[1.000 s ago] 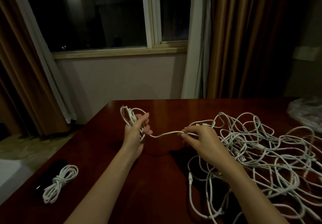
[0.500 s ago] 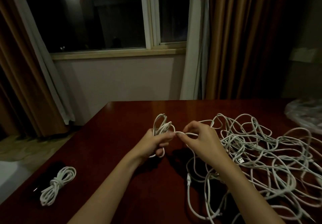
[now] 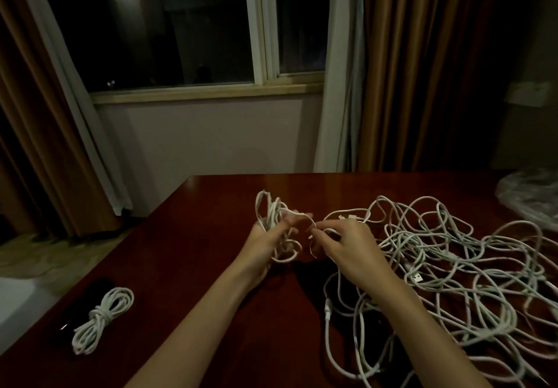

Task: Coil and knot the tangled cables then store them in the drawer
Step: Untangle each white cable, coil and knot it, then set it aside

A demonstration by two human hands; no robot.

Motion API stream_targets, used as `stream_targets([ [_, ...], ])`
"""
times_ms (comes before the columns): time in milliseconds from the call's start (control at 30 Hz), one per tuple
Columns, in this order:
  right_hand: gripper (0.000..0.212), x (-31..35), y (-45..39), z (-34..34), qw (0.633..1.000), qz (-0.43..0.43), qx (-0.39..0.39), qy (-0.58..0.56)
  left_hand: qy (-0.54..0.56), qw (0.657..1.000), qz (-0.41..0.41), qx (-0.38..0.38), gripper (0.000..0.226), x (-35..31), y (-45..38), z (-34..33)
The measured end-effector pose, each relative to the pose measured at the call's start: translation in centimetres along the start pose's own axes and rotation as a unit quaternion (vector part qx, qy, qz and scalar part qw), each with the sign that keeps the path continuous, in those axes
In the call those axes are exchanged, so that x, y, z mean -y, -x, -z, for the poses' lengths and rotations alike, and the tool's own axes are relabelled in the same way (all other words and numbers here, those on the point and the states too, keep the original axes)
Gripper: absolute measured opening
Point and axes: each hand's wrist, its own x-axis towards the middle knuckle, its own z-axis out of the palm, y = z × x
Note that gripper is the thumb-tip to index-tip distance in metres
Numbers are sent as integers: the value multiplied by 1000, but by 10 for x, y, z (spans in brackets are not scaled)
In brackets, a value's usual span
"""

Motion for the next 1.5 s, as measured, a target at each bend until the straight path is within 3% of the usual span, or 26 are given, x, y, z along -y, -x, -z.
stream_targets([
  [67,24,-1,1,-1,1000,2,15,5,-40,998,-11,38,22,2,5,-10],
  [133,26,-2,1,-3,1000,7,24,11,-33,999,-29,25,4,4,7,-17],
  [233,24,-1,0,-7,998,12,47,35,-12,998,-42,-39,24,5,3,-15],
  [433,24,1,1,-2,998,14,58,6,175,980,-10,-93,24,1,-5,-4],
  [567,21,-3,-1,-1,995,32,79,52,275,953,-11,-127,25,-4,-13,12],
  [667,22,-4,-2,0,997,11,75,14,185,974,-26,-128,27,-5,-14,23],
  [800,12,0,-1,3,998,12,10,-58,-4,998,-18,-59,22,-3,-5,14],
  [900,9,2,0,4,998,14,-19,-62,-122,992,-18,37,27,-4,0,4],
  [1000,11,3,-1,3,997,9,-38,-60,-176,980,-5,92,7,-6,3,4],
  [1200,13,2,-2,3,996,-23,-16,-88,9,999,42,-13,13,-3,-3,12],
  [1367,8,1,-1,3,998,0,35,-43,231,968,37,-93,11,-9,-10,21],
  [1500,11,1,0,2,998,2,37,-48,225,968,50,-103,14,-7,-9,24],
])
